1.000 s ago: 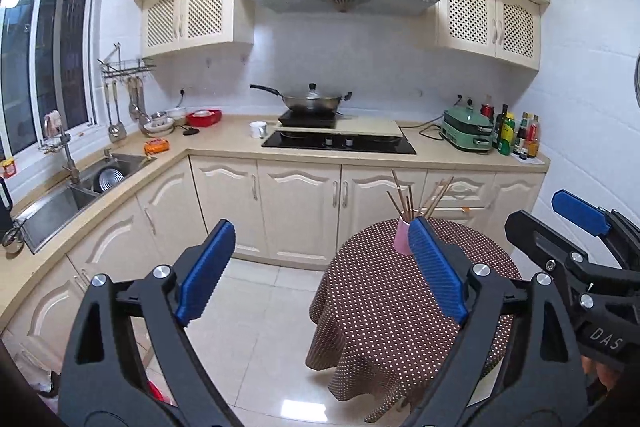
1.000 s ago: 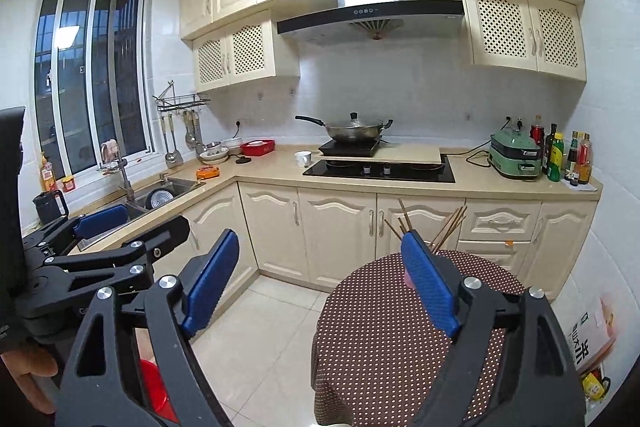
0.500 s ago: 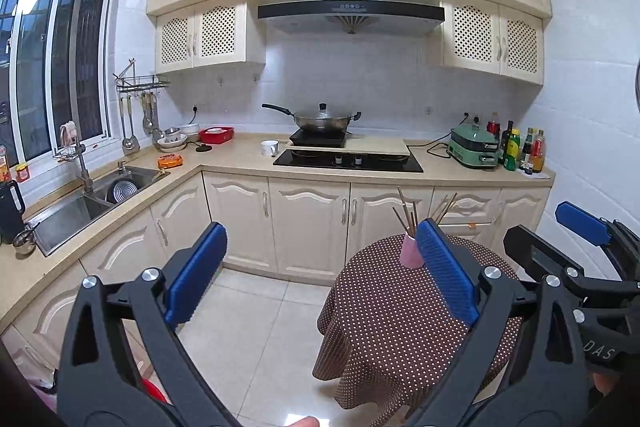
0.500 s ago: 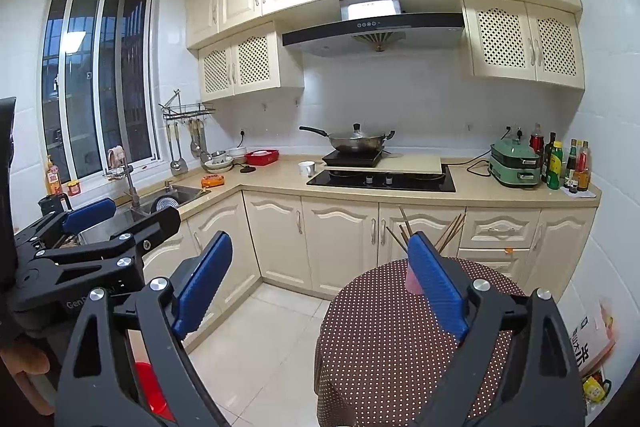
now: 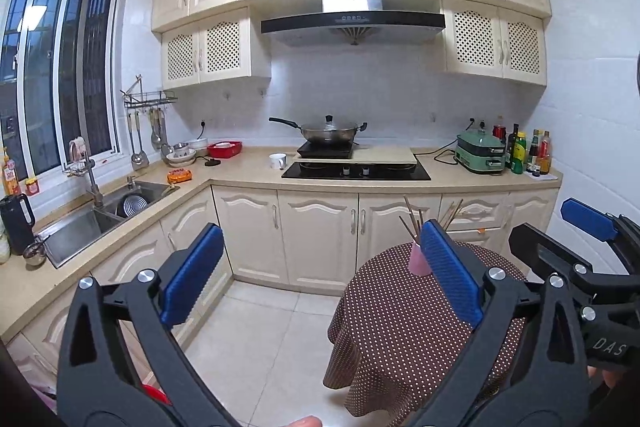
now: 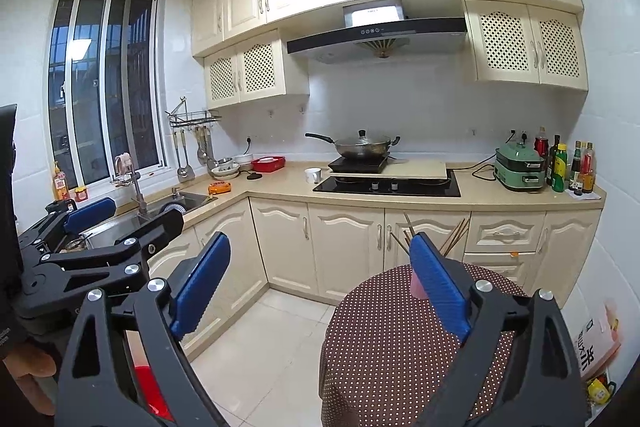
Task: Organize utensils
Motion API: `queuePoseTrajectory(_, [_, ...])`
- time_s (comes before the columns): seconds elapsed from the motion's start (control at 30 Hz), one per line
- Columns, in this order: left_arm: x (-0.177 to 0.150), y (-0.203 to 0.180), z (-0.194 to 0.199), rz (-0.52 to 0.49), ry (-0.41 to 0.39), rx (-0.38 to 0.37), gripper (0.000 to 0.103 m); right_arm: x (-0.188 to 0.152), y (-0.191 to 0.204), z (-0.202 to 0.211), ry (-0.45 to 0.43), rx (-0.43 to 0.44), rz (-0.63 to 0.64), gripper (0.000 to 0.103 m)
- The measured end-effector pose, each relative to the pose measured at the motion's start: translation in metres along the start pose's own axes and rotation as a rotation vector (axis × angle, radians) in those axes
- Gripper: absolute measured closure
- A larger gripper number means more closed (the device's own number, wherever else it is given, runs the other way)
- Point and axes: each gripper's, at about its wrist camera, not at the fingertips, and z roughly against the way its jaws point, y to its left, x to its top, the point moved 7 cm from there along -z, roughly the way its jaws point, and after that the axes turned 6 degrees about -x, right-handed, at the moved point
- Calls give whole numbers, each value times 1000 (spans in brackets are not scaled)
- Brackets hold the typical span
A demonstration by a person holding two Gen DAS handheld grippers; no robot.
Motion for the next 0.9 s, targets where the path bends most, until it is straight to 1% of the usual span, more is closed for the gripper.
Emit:
queuePoseTrajectory(0.3, [3,0,1,-9,-14,14,6,3,0,1,-10,15,-2,15])
queuePoseTrajectory(0.73, [5,0,-1,-10,-30,23,6,6,-9,0,-18,-6,-6,15])
queuePoseTrajectory(0.9, [7,1,-2,-7,-33,24,6,7,-8,-1,-16,0,-3,15])
